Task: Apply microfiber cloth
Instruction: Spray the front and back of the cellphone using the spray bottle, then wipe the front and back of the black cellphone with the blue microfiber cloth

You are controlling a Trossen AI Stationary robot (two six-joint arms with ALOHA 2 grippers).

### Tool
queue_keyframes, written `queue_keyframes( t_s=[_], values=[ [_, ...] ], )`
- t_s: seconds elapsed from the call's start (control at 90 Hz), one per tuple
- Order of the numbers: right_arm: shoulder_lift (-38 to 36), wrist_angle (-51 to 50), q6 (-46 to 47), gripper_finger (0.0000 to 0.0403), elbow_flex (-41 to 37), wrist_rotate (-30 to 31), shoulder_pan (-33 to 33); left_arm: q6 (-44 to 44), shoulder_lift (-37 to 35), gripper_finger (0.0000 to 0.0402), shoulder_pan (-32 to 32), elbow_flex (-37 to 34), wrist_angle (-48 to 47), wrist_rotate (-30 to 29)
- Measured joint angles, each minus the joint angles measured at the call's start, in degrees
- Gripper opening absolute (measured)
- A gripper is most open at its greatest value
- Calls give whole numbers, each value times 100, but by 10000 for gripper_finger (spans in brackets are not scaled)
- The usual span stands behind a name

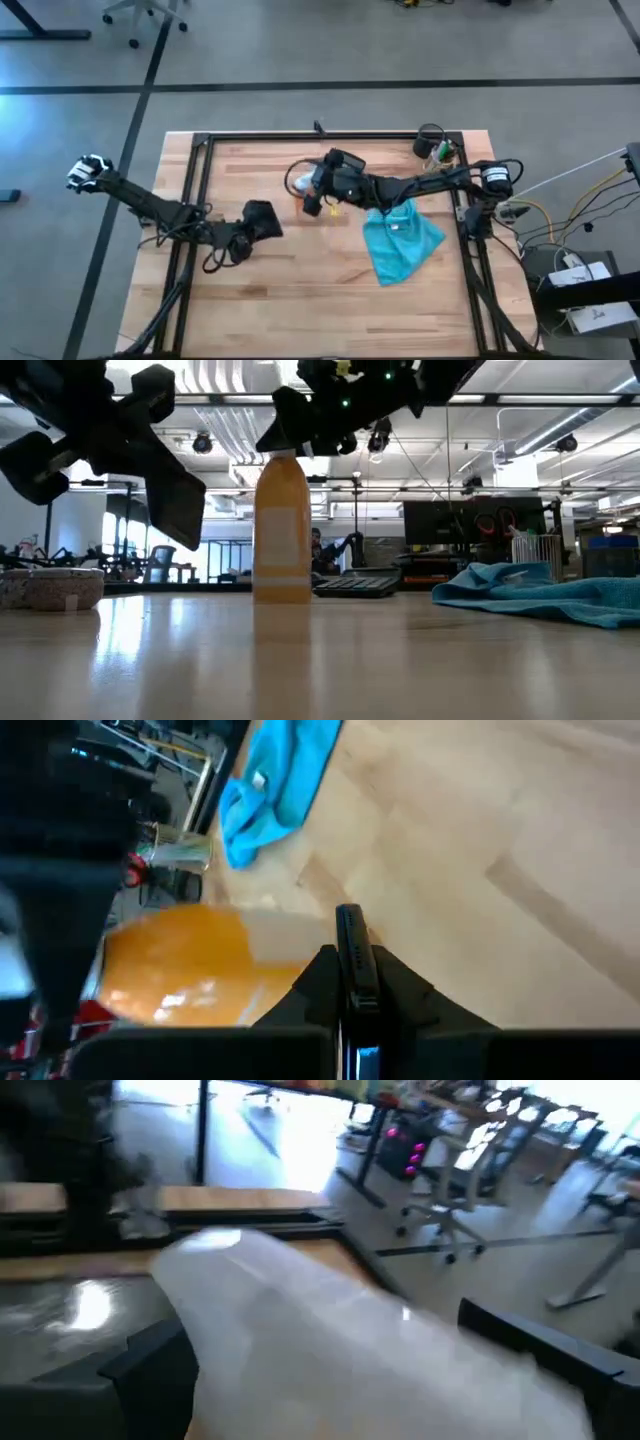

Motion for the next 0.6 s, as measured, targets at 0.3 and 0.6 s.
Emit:
queue_keyframes(
  t_s=[0.3,0.6],
  values=[
    [-33,228,-554,385,5,32,-301,-753,17,11,0,0,424,754],
    [-689,65,-1350,385,5,568,42,-1640,22,11,2,0,1063,1244]
  ],
)
